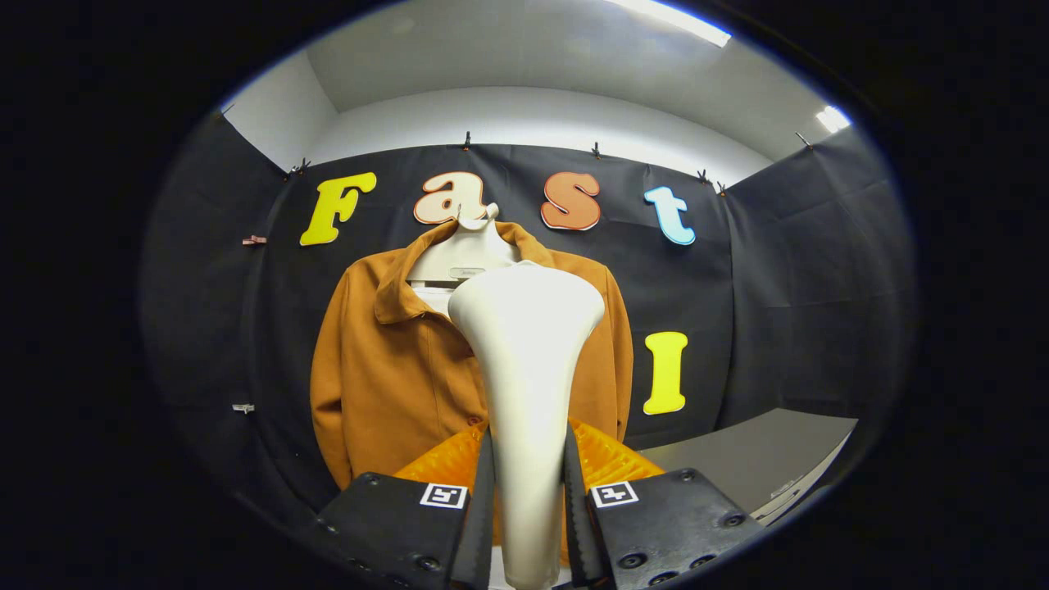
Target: Iron the clothes twice with a garment steamer, once on the left side and once on the right side.
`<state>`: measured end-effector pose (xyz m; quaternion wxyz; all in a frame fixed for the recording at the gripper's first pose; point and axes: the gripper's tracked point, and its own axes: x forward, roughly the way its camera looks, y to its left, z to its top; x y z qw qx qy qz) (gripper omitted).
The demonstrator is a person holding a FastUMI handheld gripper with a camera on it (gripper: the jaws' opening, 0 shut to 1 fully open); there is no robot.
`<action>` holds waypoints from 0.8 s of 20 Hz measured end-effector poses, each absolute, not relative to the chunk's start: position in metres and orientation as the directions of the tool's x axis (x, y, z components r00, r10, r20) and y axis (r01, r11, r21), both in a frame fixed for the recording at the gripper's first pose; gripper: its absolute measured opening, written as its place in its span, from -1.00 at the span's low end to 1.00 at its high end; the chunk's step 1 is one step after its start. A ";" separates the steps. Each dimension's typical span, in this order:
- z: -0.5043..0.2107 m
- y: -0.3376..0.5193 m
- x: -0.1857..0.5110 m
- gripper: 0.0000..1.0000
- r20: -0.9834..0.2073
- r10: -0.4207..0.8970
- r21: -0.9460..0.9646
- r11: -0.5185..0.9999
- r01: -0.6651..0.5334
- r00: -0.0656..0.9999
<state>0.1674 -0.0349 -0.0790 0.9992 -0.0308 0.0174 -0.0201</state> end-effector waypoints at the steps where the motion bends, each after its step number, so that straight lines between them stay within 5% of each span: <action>1: -0.080 -0.035 0.167 -0.19 -0.035 -0.039 -0.061 0.997 0.037 0.999; 16: -0.080 -0.034 0.172 -0.20 -0.051 -0.041 -0.062 0.997 0.038 0.998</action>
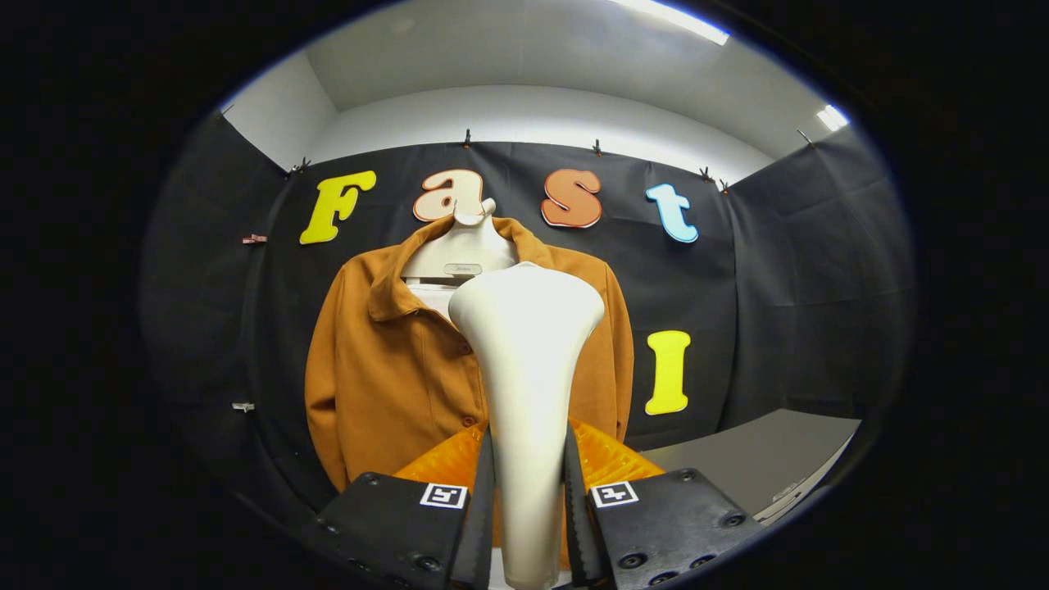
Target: Iron the clothes twice with a garment steamer, once on the left side and once on the right side.
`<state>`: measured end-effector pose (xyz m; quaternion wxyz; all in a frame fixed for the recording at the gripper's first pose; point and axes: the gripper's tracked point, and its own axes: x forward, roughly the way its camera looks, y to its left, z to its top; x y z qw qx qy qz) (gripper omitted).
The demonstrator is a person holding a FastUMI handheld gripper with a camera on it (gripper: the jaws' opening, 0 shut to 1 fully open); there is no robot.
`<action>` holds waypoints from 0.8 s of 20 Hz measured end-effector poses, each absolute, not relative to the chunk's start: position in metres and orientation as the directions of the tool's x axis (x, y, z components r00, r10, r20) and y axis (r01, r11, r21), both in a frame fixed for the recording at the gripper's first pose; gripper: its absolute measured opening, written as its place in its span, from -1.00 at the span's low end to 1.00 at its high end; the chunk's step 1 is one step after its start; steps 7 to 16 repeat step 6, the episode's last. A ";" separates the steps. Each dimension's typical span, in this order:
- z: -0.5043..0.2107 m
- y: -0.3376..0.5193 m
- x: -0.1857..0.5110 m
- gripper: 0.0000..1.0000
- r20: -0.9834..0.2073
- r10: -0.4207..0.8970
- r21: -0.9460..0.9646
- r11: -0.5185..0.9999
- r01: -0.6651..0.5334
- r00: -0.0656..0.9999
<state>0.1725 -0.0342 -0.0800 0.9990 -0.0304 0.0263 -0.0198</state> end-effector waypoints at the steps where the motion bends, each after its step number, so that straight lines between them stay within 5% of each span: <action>1: -0.080 -0.034 0.174 -0.20 -0.054 -0.043 -0.061 0.997 0.039 0.998; 16: -0.080 -0.033 0.176 -0.20 -0.054 -0.042 -0.067 0.997 0.038 0.998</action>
